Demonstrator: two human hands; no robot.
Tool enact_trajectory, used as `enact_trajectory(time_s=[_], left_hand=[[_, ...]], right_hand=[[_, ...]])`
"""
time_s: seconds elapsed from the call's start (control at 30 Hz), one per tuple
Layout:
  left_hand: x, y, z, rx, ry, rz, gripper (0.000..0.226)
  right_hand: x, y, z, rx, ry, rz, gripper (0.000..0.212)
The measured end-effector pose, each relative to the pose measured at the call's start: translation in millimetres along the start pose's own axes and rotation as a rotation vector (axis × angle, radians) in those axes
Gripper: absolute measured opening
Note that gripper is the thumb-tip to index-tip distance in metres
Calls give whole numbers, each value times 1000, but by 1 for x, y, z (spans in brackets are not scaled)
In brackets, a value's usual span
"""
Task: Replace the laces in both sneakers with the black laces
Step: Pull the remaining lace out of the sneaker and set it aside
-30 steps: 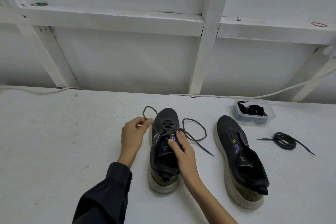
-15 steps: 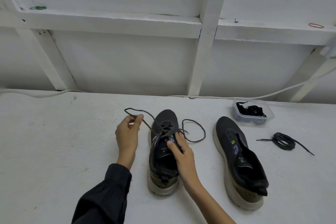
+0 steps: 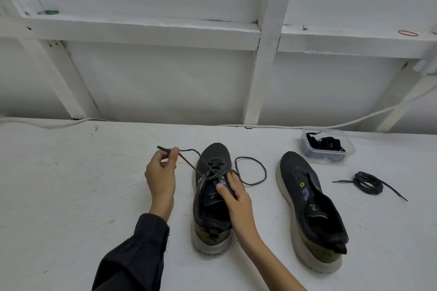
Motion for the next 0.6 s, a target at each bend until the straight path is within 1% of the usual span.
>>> enact_trajectory(time_s=[0.03,0.07,0.13,0.2,0.23,0.27,0.3,0.33,0.43,0.47,0.5,0.53,0.6], left_hand=[[2,1,0,-33,-12,-12,22],[2,4,-1,-111,-31,0,24],[1,13,-8,-333,-84,45,27],[-3,22,-19,-576,-113,83,21],[-6,25,-23,-668,-117,96,16],[-10,27,-25,-703,-103,109,11],[-12,28,-23,-678,-77,114,6],[-12,26,-19,-598,-41,114,4],[-5,14,-6,-205,28,55,5],[-2,10,-3,-108,30,17,5],[-1,7,0,-64,24,-14,7],[-1,7,1,-61,14,-27,9],[-3,8,3,-128,-8,-11,12]], right_hand=[[0,0,0,4,4,-8,57],[1,0,0,8,0,-8,57],[0,0,0,17,-6,-9,57],[-2,1,-1,23,-5,5,56],[-4,2,-2,24,-9,4,56],[-6,3,-3,34,-11,-8,57],[-6,4,-3,32,-21,-22,58],[-5,4,-3,25,-27,-28,60],[-3,3,-3,14,-11,1,61],[-3,3,-3,17,-7,-1,64],[-2,2,-3,15,-10,-4,69],[-2,2,-2,19,-8,-11,70],[-2,1,-2,18,-6,-9,62]])
Point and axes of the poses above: each hand's wrist, its own z-axis towards the middle knuckle, its own y-axis out of the palm, x = y × z, the point moved 4 cm from there along z, towards the middle knuckle, and after that the axes turned 9 degrees about y, right-handed, at the moved point
